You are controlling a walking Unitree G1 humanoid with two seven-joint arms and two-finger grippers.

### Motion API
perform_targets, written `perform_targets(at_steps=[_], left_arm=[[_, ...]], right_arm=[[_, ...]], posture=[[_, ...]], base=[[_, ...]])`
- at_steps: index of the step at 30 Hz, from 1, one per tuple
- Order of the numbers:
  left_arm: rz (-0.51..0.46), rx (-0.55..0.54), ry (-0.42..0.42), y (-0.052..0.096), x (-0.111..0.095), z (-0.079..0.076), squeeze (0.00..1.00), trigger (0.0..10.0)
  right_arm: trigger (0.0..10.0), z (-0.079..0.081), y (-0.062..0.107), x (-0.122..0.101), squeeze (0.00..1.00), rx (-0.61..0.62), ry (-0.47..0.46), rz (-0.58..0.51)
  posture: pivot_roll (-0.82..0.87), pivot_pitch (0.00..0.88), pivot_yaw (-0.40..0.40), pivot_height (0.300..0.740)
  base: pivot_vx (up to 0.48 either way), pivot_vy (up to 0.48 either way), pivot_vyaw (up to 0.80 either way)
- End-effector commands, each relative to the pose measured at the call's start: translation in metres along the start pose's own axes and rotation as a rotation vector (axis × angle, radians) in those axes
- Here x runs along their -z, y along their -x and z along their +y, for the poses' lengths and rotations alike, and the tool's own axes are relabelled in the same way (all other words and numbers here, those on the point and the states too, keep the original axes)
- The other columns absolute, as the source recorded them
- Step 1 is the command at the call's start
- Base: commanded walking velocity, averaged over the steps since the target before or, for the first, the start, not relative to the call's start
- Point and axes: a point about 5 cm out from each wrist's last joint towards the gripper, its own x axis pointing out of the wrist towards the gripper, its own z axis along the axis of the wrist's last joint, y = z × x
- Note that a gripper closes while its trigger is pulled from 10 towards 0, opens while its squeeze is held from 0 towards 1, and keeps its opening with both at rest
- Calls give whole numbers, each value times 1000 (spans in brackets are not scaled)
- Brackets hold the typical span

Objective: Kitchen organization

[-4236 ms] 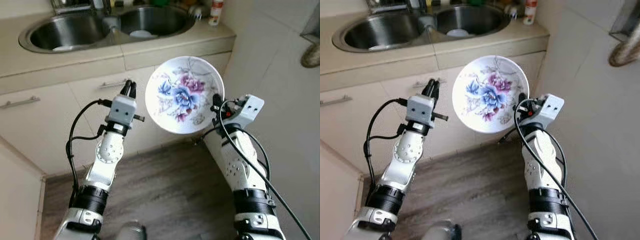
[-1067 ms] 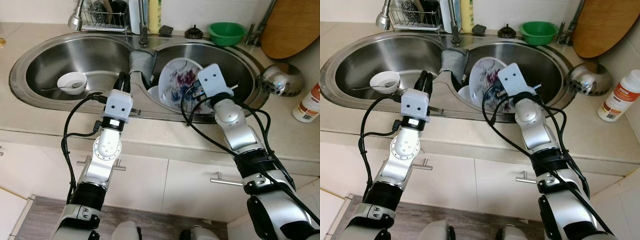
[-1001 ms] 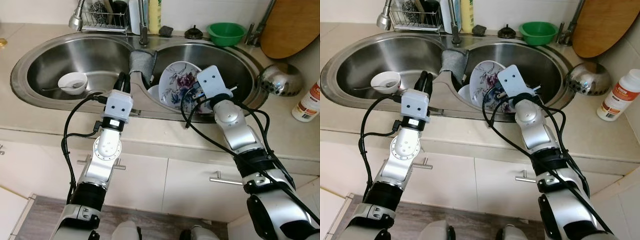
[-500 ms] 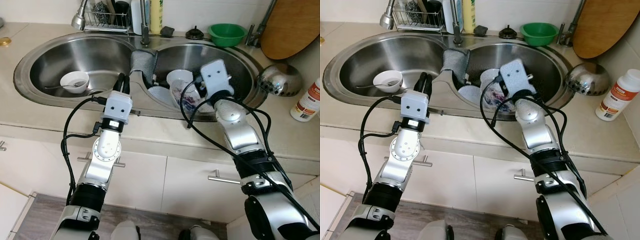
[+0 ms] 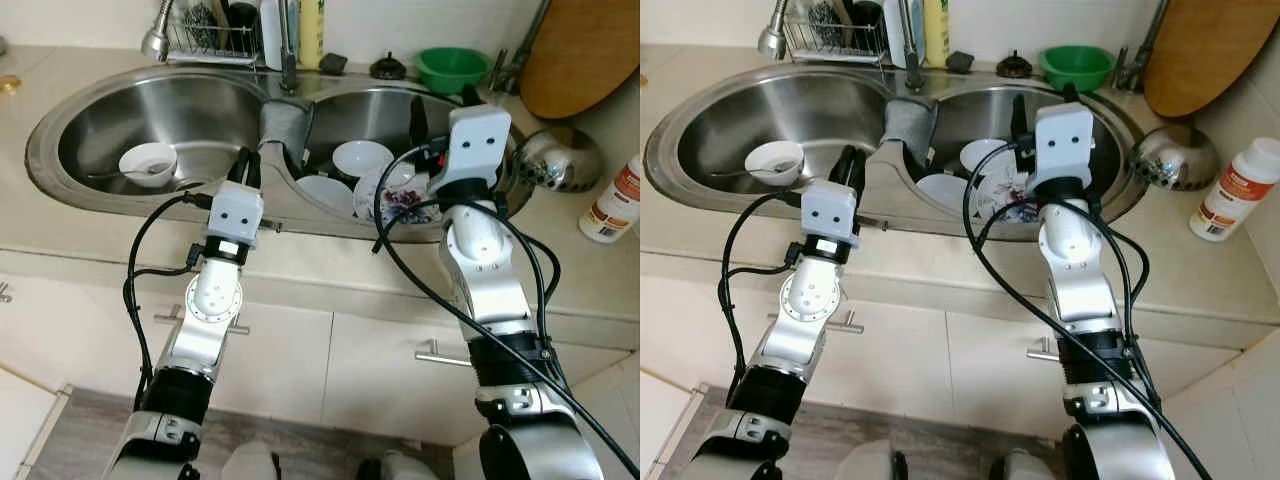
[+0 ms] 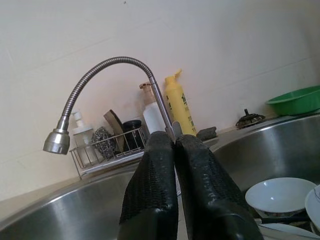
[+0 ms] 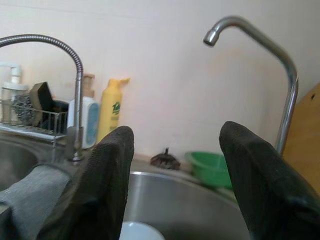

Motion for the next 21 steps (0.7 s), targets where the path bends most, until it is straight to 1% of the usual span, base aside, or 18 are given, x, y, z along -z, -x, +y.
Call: perform_targets(at_steps=[1, 4, 6, 8, 9, 15, 21], left_arm=[[3, -6, 7, 0, -1, 2, 0, 10000], [-14, -5, 1, -1, -3, 3, 0, 10000], [-69, -14, -42, -2, -11, 5, 0, 10000], [-123, -15, -69, -5, -21, 6, 0, 10000], [-135, -13, -74, -5, -23, 6, 0, 10000], [-160, 13, -75, -5, -31, 7, 0, 10000], [-171, 15, -84, 0, -38, 12, 0, 10000]], right_arm=[[10000, 0, 2, -6, 0, 3, -19, -34], [10000, 1, 7, -6, 0, 5, -33, -32], [10000, 4, 11, -6, 0, 2, -43, -37], [10000, 6, 13, -6, 0, -3, -51, -40], [10000, 8, 14, -6, 0, -5, -55, -41], [10000, 12, 16, -7, 0, -16, -51, -43], [10000, 13, 22, -7, 0, -16, -39, -50]], posture=[[164, 0, -25, 740], [164, 0, -24, 740], [163, 0, -24, 740], [167, 0, -25, 740], [171, 0, -26, 740], [169, 0, -25, 740], [170, 0, -25, 740]], base=[[0, 480, 0], [0, 480, 0], [0, 480, 0], [0, 480, 0], [0, 480, 0], [0, 480, 0], [0, 480, 0]])
